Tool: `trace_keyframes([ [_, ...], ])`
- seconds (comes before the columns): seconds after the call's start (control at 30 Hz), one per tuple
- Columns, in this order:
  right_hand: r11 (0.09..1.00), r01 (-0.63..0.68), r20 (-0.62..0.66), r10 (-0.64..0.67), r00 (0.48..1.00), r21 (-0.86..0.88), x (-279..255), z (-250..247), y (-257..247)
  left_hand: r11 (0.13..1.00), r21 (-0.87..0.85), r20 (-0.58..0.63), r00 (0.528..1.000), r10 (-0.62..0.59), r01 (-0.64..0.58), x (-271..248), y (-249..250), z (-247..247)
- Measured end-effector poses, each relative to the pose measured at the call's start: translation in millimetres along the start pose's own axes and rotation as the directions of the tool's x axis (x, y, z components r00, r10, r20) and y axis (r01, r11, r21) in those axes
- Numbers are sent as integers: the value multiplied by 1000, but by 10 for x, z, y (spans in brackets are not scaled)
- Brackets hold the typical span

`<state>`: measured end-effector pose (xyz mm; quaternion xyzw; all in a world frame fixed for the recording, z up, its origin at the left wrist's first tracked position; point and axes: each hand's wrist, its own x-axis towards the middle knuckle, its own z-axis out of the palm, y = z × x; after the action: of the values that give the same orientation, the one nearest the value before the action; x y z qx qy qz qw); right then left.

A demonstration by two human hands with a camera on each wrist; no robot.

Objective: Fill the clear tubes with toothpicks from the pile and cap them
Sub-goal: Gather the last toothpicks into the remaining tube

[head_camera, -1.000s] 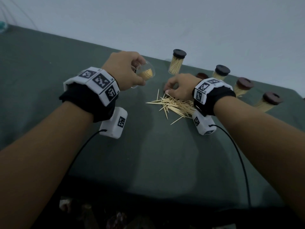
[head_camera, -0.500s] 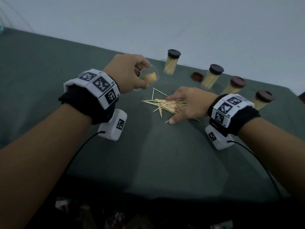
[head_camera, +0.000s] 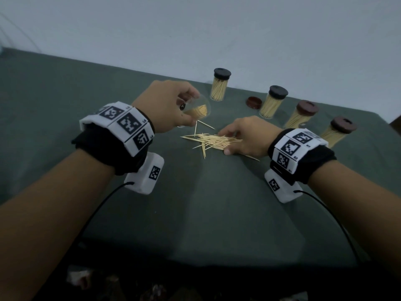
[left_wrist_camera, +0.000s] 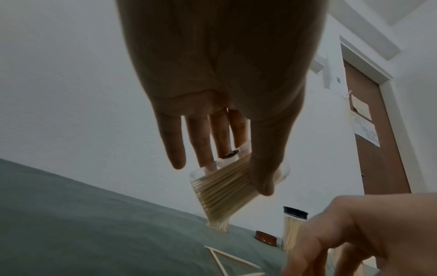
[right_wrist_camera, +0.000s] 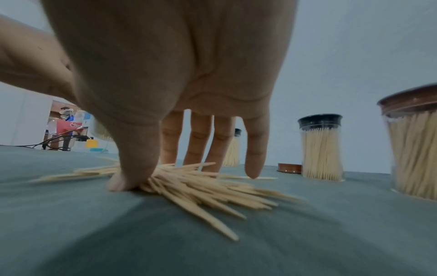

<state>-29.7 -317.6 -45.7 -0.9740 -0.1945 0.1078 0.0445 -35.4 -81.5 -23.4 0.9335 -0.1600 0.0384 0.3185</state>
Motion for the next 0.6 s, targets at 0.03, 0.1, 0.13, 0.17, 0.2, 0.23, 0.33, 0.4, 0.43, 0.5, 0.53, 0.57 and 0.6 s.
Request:
trace_keyframes([
  [0.03,1000,-2,-7,2,1000,1,7,6,-9,1000,-1,2,1000,0,0,-4,-5,2],
  [0.1,1000,3,-20,-2,1000,5,22,12,-35,1000,-3,3,1000,-2,2,-8,-12,11],
  [0.13,1000,8,-23,-8,1000,0,28,11,-44,1000,-1,5,1000,-3,3,-10,-15,11],
  [0.17,1000,14,-23,-14,1000,-12,31,6,-54,1000,3,7,1000,-5,5,-11,-18,8],
  [0.2,999,20,-18,-20,1000,-27,32,-3,-63,1000,6,8,1000,-6,6,-11,-19,5],
  [0.23,999,29,-10,-29,1000,-43,31,-15,-76,1000,6,8,1000,-5,5,-13,-20,2],
  [0.33,991,57,3,-57,998,-121,27,-36,-132,1000,5,13,1000,-3,3,-25,-19,2],
  [0.4,985,64,-12,-67,998,-161,26,-40,-164,1000,10,18,1000,-3,3,-34,-18,6],
  [0.43,984,61,-20,-66,998,-165,28,-43,-175,1000,11,22,1000,-4,3,-38,-19,7],
  [0.5,984,58,-34,-64,997,-168,30,-45,-188,1000,6,27,1000,-7,6,-44,-25,9],
  [0.53,983,57,-40,-65,997,-172,31,-44,-187,1000,5,28,1000,-8,8,-47,-28,10],
  [0.57,983,58,-47,-67,997,-174,29,-42,-184,1000,5,28,1000,-9,9,-50,-31,16],
  [0.6,983,58,-55,-69,996,-172,23,-41,-176,1000,6,29,1000,-9,9,-50,-35,20],
])
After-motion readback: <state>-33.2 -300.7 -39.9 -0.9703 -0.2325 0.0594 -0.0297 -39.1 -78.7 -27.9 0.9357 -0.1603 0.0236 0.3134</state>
